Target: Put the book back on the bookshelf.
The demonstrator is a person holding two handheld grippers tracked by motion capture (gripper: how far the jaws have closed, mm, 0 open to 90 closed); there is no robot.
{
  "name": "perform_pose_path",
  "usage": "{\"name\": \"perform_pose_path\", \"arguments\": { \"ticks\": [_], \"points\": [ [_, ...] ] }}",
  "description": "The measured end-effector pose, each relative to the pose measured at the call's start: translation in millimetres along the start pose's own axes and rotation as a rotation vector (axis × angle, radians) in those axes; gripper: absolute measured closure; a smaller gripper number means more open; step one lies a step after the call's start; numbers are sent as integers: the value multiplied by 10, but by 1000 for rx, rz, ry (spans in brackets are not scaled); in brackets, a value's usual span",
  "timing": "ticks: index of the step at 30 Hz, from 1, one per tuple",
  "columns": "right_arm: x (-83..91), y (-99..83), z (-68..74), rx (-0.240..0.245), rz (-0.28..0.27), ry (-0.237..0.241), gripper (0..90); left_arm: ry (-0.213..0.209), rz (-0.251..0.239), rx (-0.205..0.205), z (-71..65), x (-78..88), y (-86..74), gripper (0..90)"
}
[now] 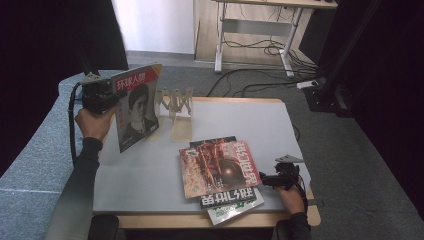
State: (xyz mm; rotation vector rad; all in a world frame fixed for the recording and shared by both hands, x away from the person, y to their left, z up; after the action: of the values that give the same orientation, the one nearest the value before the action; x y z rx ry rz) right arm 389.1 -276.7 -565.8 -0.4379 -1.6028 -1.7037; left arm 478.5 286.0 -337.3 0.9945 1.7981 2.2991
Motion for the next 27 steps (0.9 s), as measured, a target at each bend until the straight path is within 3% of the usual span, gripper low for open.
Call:
{"name": "perform_pose_path", "arguments": {
  "ticks": [3, 8, 12, 20, 23, 27],
  "points": [
    [0, 0, 0, 0, 0, 0, 0, -17, 58, -32, -5, 37, -40, 860],
    [0, 0, 1, 0, 0, 0, 0, -40, 119, -47, 4, 106, -88, 857],
    [0, 0, 1, 0, 0, 0, 0, -36, 184, -72, 6, 155, -100, 853],
    [0, 0, 1, 0, 0, 0, 0, -33, 293, -81, 34, 212, -147, 850],
    [0, 0, 0, 0, 0, 0, 0, -30, 281, -60, 52, 228, -158, 863],
    [0, 0, 1, 0, 0, 0, 0, -31, 226, -15, 84, 247, -137, 867]
  ]
}}
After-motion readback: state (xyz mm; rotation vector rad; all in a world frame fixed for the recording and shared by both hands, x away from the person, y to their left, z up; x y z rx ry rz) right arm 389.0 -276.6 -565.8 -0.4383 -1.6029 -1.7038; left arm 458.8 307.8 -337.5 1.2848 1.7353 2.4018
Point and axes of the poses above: each handheld gripper's, and its own axes: x roughly backward along the jaws, y roughly out of its top, z roughly to its left, the point moved 4 cm from there along -x, roughly forward along the jaws, and after that the axes turned 12 degrees about -x, right-handed, at the moved point
